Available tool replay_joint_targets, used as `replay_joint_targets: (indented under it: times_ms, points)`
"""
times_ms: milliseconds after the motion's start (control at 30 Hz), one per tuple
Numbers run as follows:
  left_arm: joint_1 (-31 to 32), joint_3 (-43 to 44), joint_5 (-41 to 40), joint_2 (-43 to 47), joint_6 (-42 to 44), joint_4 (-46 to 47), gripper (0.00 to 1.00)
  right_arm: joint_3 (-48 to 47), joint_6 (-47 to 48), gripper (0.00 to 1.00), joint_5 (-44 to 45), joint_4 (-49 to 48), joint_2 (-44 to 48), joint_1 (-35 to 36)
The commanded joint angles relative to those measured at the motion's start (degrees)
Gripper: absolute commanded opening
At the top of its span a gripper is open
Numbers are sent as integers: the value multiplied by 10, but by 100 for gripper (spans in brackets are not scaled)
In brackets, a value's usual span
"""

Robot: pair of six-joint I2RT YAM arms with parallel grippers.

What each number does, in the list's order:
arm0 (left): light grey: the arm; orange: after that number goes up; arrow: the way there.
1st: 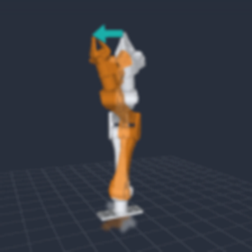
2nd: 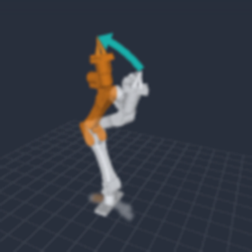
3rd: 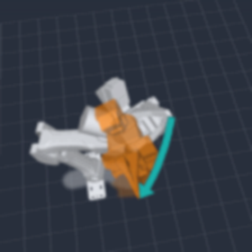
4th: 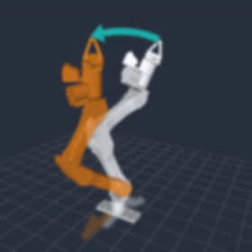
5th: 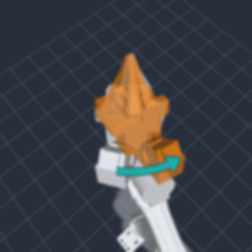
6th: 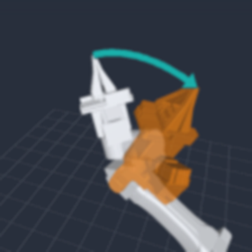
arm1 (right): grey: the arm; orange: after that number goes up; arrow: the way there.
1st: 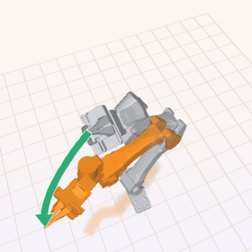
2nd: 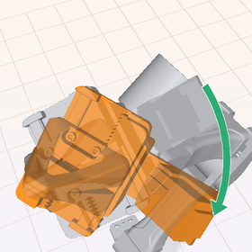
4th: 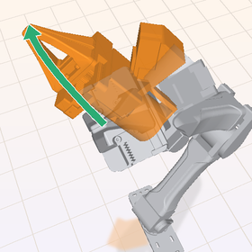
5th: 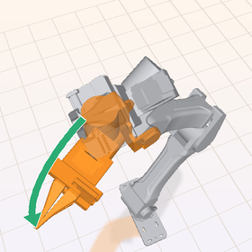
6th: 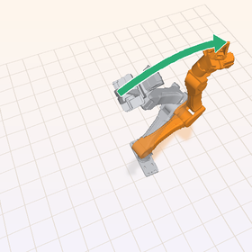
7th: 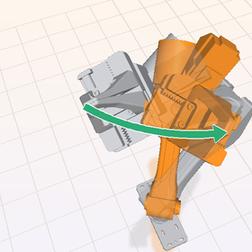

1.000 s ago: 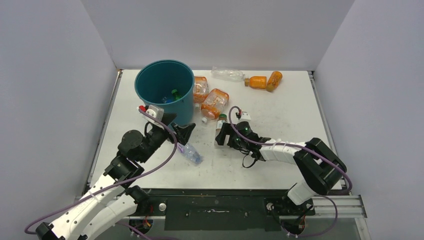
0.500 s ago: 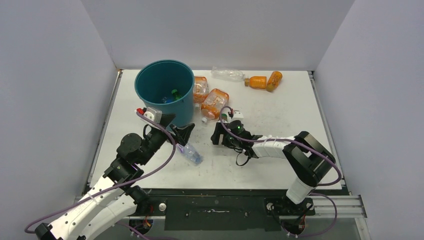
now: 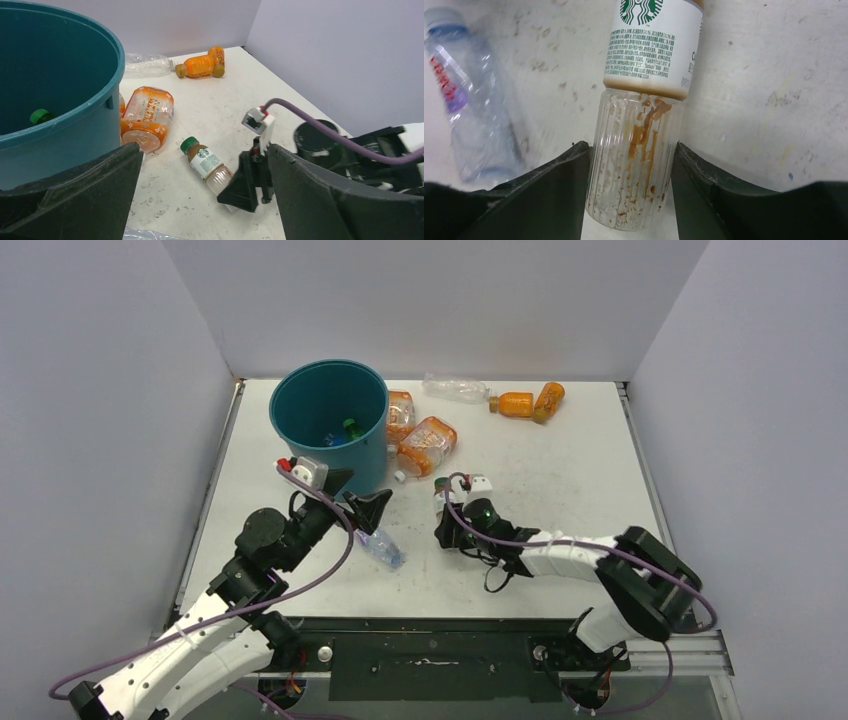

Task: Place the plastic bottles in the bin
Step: Pick up the plastic bottle at the center of the board, then place the plastic bottle in the trash bin.

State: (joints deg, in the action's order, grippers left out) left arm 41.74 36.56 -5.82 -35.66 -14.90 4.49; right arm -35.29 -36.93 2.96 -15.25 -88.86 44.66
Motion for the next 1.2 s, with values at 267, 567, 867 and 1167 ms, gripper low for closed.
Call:
replay_joint_targets:
  times_ms: [267,567,867,1167]
  points:
    - [23,41,113,-10,-19,18,96,151,211,17,64,-65,456,169]
    - [21,80,200,-48,-179,114,96,248,223,17,1,-180,590,174]
    - [24,132,258,-159,-234,118,96,265,177,16,-25,-301,545,176]
    - [26,139,272,-200,-244,120,90,254,173,15,-47,-340,508,186]
